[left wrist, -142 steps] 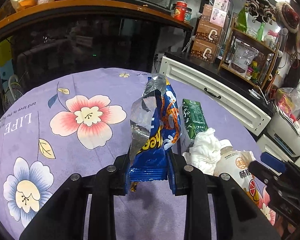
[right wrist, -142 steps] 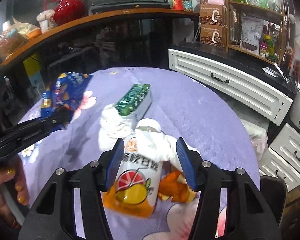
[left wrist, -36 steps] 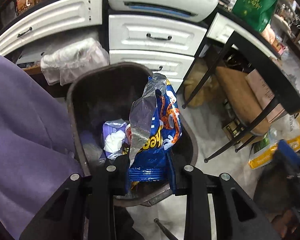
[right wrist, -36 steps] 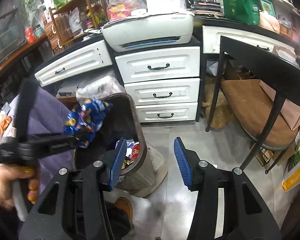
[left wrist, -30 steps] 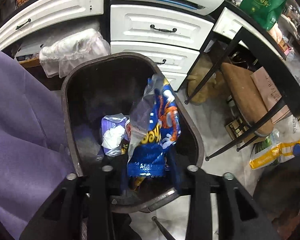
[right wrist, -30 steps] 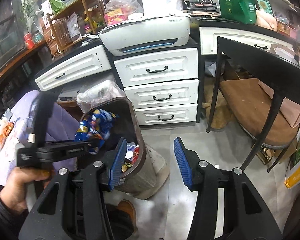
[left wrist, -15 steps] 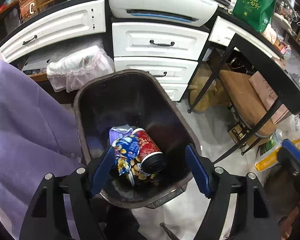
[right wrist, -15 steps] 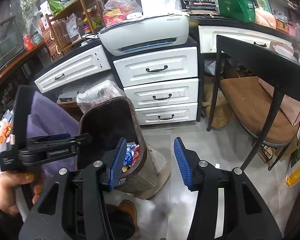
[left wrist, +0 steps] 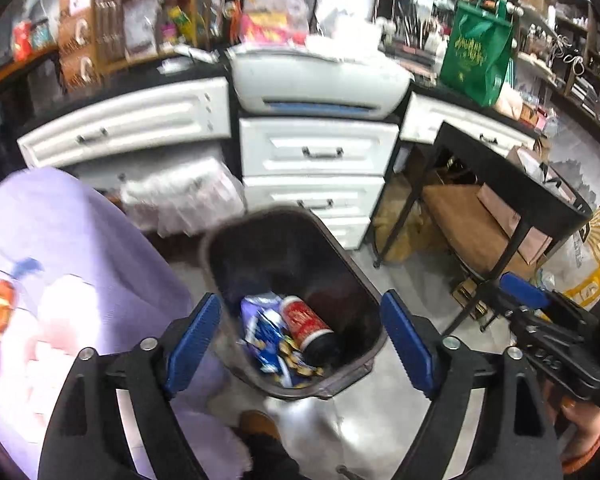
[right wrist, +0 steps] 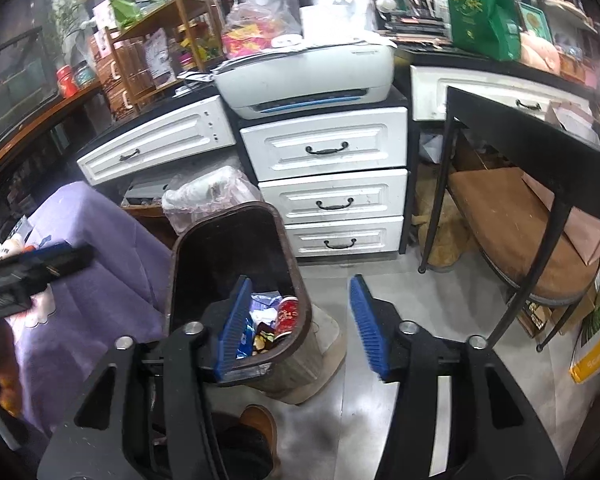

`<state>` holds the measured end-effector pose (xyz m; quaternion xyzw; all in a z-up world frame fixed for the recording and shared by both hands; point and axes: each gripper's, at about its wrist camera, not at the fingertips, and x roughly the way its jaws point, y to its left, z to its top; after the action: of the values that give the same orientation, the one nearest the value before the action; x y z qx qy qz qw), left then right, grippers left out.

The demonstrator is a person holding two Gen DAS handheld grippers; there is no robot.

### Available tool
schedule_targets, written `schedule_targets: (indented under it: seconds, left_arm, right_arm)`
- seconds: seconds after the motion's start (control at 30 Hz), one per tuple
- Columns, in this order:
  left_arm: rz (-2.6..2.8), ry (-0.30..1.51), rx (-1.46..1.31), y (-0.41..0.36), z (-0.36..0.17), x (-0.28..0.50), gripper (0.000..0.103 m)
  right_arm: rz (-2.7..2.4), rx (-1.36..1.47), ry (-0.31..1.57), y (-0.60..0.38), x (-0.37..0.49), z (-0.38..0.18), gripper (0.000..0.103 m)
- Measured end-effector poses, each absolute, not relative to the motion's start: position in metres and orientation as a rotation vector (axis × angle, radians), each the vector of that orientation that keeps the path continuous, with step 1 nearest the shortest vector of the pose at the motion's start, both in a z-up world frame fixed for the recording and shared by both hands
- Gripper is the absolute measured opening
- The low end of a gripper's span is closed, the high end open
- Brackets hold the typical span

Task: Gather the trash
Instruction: 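Move both tools back over the table, then grasp the white tissue with the left tool while the right tool grasps the juice bottle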

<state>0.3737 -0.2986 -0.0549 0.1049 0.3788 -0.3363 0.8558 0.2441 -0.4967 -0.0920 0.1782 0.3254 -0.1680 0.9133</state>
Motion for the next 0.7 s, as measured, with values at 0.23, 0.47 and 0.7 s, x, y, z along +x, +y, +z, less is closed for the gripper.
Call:
schedule_targets:
  seconds: [0.23, 0.47, 0.7]
  left_arm:
    - [-0.565, 0.668, 0.192, -0.223, -0.015, 0.378, 0.094]
    - [-0.330, 0.641, 0.053, -0.119, 0.005, 0.409, 0.096]
    - [-0.132, 0.668, -0.086, -0.025, 0.003, 0.444, 0.095]
  right_arm:
    - [-0.240, 0.289, 0.681, -0.452, 0.266, -0.079, 0.065]
    - [-0.102, 0.234, 0.690, -0.395, 0.299, -0.064, 0.065]
    - [0.032, 0.171, 0.698, -0.330, 0.328, -0.052, 0.065]
